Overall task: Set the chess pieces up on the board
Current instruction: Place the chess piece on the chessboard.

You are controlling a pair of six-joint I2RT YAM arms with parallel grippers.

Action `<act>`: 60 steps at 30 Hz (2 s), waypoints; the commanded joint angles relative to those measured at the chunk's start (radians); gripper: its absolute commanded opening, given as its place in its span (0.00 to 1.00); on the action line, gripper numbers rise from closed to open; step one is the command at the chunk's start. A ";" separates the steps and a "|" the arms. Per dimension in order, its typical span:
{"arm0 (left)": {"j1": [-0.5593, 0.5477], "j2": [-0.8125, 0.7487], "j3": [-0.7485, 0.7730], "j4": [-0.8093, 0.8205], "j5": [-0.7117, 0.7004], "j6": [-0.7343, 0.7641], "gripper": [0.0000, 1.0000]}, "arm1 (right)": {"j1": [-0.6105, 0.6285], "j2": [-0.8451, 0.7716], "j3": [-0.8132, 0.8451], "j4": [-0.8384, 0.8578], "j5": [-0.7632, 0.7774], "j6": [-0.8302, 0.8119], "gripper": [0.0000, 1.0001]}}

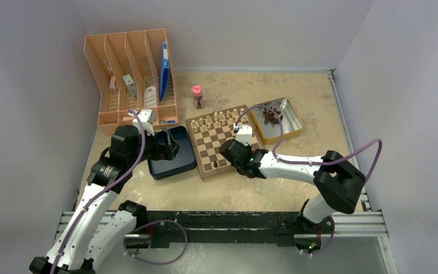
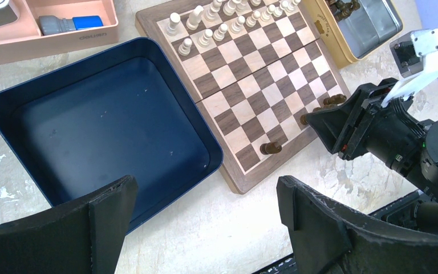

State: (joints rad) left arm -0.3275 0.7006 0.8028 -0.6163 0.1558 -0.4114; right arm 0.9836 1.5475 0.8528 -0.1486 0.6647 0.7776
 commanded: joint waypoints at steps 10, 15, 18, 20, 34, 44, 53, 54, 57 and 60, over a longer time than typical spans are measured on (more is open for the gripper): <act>0.005 -0.008 0.005 0.035 0.004 -0.006 0.93 | 0.001 -0.046 0.037 -0.023 0.029 -0.030 0.30; 0.005 -0.006 0.004 0.035 0.004 -0.006 0.93 | 0.001 -0.055 0.036 -0.011 0.004 -0.040 0.27; 0.005 -0.006 0.004 0.035 0.005 -0.006 0.93 | 0.000 -0.044 0.036 -0.008 0.000 -0.040 0.25; 0.005 -0.005 0.005 0.035 0.005 -0.006 0.93 | 0.000 -0.038 0.037 -0.005 -0.001 -0.040 0.24; 0.005 -0.003 0.005 0.035 0.008 -0.006 0.93 | 0.001 -0.023 0.033 0.027 -0.010 -0.050 0.22; 0.005 -0.005 0.004 0.033 0.000 -0.007 0.93 | 0.001 -0.025 0.066 -0.026 0.012 -0.043 0.27; 0.005 -0.009 0.004 0.032 -0.002 -0.010 0.93 | 0.001 -0.065 0.117 -0.080 0.017 -0.049 0.30; 0.005 -0.007 0.004 0.032 -0.002 -0.010 0.93 | 0.000 -0.072 0.121 -0.079 0.018 -0.056 0.30; 0.005 -0.007 0.004 0.031 -0.002 -0.009 0.93 | -0.008 -0.078 0.154 -0.101 0.046 -0.074 0.31; 0.005 -0.009 0.004 0.032 -0.002 -0.009 0.93 | -0.029 -0.076 0.181 -0.106 0.058 -0.096 0.32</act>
State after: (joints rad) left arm -0.3275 0.7021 0.8028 -0.6163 0.1555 -0.4118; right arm 0.9787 1.5070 0.9634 -0.2325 0.6575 0.7162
